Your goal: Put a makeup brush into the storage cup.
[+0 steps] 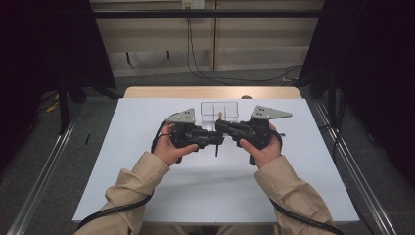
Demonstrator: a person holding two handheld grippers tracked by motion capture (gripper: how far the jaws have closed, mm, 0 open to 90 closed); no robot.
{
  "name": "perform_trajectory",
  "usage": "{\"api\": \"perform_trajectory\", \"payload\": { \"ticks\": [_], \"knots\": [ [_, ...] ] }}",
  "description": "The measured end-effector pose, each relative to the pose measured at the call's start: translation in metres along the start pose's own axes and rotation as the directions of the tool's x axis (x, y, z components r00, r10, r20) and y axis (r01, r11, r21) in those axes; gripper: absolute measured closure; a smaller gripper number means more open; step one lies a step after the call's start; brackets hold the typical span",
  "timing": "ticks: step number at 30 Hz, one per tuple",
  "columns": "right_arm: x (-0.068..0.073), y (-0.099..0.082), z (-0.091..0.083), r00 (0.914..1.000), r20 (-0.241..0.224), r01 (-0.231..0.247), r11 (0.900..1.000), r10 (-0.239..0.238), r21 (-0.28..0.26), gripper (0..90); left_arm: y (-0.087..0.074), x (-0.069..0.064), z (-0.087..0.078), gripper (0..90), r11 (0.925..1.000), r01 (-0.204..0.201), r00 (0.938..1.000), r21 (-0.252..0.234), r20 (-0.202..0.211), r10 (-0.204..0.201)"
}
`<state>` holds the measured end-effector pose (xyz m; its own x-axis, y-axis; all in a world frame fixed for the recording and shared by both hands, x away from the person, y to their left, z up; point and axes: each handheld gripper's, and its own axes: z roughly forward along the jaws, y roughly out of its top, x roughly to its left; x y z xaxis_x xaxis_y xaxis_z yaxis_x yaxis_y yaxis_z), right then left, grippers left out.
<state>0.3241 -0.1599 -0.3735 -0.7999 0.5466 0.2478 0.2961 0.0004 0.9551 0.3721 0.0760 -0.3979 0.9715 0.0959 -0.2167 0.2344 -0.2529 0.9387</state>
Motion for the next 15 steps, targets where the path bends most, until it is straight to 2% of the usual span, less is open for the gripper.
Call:
{"api": "perform_trajectory", "payload": {
  "ticks": [4,15],
  "knots": [
    [0.0,0.0,0.001,1.0,-0.001,0.007,1.0,-0.007,0.001,84.5,0.0,-0.001,-0.004,60.9,0.9996,0.013,0.9999,-0.023,-0.005,-0.013],
    [-0.002,-0.001,0.001,0.9998,0.007,0.017,0.9998,-0.017,0.004,84.5,-0.004,-0.002,-0.019,28.6,0.9976,0.014,0.998,-0.068,-0.06,-0.018]
  ]
}}
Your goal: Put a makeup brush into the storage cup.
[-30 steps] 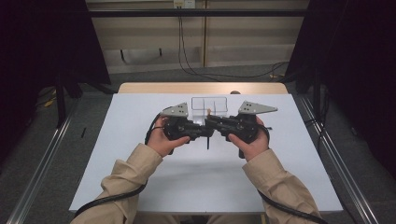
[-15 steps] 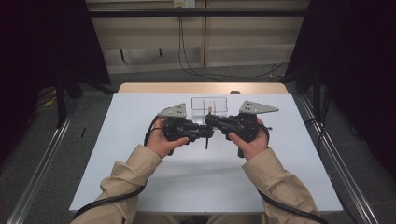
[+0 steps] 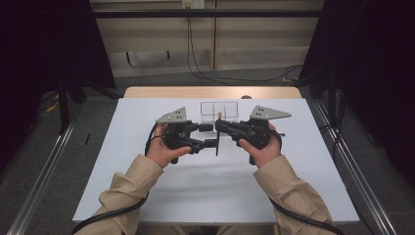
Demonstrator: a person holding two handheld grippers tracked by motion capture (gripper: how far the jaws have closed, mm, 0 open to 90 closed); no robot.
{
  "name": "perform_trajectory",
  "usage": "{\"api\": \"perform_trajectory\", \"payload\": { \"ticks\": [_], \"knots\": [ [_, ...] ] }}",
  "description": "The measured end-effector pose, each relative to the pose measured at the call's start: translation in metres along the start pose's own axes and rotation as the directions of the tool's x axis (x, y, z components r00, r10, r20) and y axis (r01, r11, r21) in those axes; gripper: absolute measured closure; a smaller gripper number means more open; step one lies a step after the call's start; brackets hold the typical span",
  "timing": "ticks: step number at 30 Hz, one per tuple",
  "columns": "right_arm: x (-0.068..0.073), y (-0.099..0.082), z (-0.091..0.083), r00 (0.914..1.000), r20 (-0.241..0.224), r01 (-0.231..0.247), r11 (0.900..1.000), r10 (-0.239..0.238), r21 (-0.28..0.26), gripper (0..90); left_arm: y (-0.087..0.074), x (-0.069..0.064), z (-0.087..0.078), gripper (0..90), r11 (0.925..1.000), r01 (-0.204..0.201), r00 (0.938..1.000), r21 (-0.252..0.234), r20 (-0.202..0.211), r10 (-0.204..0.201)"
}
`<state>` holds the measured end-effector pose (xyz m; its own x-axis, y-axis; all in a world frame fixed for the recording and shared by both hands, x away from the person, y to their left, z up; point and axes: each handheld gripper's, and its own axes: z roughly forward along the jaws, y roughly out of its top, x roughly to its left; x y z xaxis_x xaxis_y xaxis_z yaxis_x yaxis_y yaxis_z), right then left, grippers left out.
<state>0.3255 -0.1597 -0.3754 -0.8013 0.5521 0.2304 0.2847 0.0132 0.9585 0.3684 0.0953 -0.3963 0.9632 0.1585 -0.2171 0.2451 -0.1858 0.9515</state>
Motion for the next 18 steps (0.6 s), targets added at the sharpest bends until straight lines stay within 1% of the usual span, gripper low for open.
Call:
{"api": "perform_trajectory", "payload": {
  "ticks": [2,6,13,18],
  "knots": [
    [0.0,0.0,0.0,1.0,0.003,0.001,1.0,-0.001,0.0,84.5,-0.001,0.0,-0.003,23.4,1.0,0.003,0.9999,-0.005,-0.01,-0.003],
    [-0.002,0.001,-0.001,0.9999,0.01,0.002,1.0,-0.002,0.0,84.5,-0.003,0.0,-0.011,18.3,0.9999,0.003,0.9994,-0.014,-0.035,-0.004],
    [-0.005,0.001,-0.003,0.9998,0.021,0.005,1.0,-0.005,-0.004,84.5,-0.005,-0.001,-0.024,15.3,0.9997,-0.009,0.9987,-0.02,-0.05,0.008],
    [-0.005,0.001,-0.003,0.9997,0.023,0.01,1.0,-0.01,-0.002,84.5,-0.007,-0.002,-0.031,12.3,0.9996,-0.011,0.9978,-0.026,-0.066,0.009]
  ]
}}
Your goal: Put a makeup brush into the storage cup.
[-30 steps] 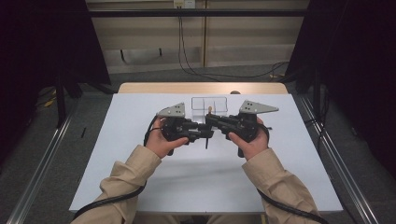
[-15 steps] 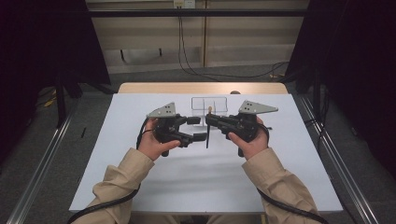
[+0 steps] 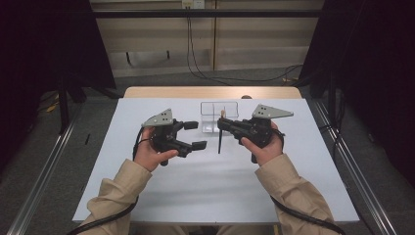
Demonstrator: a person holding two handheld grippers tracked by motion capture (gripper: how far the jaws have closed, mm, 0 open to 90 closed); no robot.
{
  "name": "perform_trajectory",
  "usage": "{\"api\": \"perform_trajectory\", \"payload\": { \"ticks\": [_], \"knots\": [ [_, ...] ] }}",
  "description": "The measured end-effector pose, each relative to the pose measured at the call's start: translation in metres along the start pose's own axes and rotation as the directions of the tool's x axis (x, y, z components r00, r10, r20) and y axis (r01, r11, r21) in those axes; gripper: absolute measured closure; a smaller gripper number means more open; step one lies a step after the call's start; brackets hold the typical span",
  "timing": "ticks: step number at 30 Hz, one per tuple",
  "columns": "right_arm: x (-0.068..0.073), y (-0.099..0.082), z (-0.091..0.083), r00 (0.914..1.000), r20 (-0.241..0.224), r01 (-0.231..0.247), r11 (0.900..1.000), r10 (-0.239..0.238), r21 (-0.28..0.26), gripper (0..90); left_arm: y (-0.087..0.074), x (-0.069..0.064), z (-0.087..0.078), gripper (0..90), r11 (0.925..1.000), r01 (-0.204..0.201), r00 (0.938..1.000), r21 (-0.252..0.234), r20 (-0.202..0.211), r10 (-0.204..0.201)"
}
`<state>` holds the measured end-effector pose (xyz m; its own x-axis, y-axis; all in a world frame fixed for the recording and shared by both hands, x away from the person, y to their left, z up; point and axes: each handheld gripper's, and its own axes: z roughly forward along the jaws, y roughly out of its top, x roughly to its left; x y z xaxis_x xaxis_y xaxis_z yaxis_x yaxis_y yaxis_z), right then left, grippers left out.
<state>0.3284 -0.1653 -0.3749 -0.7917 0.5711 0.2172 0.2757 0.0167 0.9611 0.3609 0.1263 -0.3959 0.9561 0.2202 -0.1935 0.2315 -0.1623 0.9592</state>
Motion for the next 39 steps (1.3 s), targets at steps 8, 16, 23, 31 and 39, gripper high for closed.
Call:
{"api": "perform_trajectory", "payload": {
  "ticks": [8,16,23,31,39],
  "knots": [
    [-0.002,0.0,-0.002,0.9999,0.01,0.004,1.0,-0.004,-0.002,84.5,-0.006,0.001,-0.014,8.5,1.0,0.002,0.999,-0.007,-0.044,-0.003],
    [-0.003,-0.001,-0.002,0.9999,0.016,0.005,1.0,-0.005,0.0,84.5,-0.007,0.002,-0.032,2.6,0.9998,-0.006,0.9972,-0.021,-0.074,0.004],
    [-0.004,-0.001,-0.002,0.9998,0.019,0.006,1.0,-0.006,-0.002,84.5,-0.013,0.004,-0.05,0.9,0.9997,-0.022,0.9943,-0.012,-0.105,0.021],
    [-0.005,-0.001,-0.002,0.9997,0.023,0.009,1.0,-0.009,-0.001,84.5,-0.018,0.005,-0.072,0.0,0.9993,-0.027,0.99,-0.027,-0.14,0.023],
    [-0.005,-0.001,-0.002,0.9997,0.023,0.012,0.9999,-0.012,-0.002,84.5,-0.022,0.005,-0.084,0.1,0.9993,-0.028,0.9864,-0.025,-0.163,0.024]
  ]
}}
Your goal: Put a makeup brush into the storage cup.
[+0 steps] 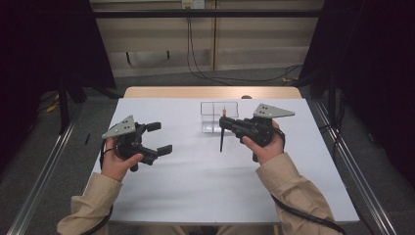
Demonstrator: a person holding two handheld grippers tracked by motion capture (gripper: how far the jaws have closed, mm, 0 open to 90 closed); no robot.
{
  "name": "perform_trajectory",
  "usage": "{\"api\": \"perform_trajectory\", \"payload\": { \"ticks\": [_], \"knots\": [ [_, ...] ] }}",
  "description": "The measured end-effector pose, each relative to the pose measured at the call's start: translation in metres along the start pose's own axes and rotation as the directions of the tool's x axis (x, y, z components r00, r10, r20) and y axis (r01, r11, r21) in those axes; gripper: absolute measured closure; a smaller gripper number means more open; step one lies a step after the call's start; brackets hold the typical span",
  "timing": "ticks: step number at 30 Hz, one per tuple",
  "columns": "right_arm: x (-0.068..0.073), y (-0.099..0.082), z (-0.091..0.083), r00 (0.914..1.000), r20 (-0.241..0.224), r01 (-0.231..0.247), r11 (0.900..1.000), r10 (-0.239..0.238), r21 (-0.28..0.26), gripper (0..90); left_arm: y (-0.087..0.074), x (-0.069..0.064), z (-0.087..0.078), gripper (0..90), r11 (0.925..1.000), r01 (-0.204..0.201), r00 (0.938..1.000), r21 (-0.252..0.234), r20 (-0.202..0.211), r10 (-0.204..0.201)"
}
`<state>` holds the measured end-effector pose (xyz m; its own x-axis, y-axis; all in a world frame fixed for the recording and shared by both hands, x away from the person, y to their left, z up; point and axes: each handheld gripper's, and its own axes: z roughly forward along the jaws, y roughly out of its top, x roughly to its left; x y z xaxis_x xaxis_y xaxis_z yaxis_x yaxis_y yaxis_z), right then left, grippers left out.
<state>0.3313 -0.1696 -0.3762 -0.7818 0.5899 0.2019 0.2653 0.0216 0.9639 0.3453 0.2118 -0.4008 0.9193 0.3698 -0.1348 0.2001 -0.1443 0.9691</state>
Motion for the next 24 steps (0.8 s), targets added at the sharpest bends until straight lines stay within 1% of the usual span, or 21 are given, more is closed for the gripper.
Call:
{"api": "perform_trajectory", "payload": {
  "ticks": [8,16,24],
  "knots": [
    [-0.002,-0.001,-0.001,1.0,0.005,-0.001,1.0,0.001,0.001,84.5,-0.008,0.002,-0.01,0.2,1.0,0.007,0.9998,0.005,-0.018,-0.007],
    [-0.004,-0.001,-0.001,1.0,0.01,-0.001,1.0,0.001,0.002,84.5,-0.011,0.003,-0.023,0.8,0.9999,0.009,0.9993,-0.008,-0.036,-0.009],
    [-0.007,-0.001,-0.002,0.9998,0.018,-0.003,1.0,0.003,-0.001,84.5,-0.017,0.004,-0.032,1.2,0.9999,0.016,0.9984,0.001,-0.054,-0.016]
  ]
}}
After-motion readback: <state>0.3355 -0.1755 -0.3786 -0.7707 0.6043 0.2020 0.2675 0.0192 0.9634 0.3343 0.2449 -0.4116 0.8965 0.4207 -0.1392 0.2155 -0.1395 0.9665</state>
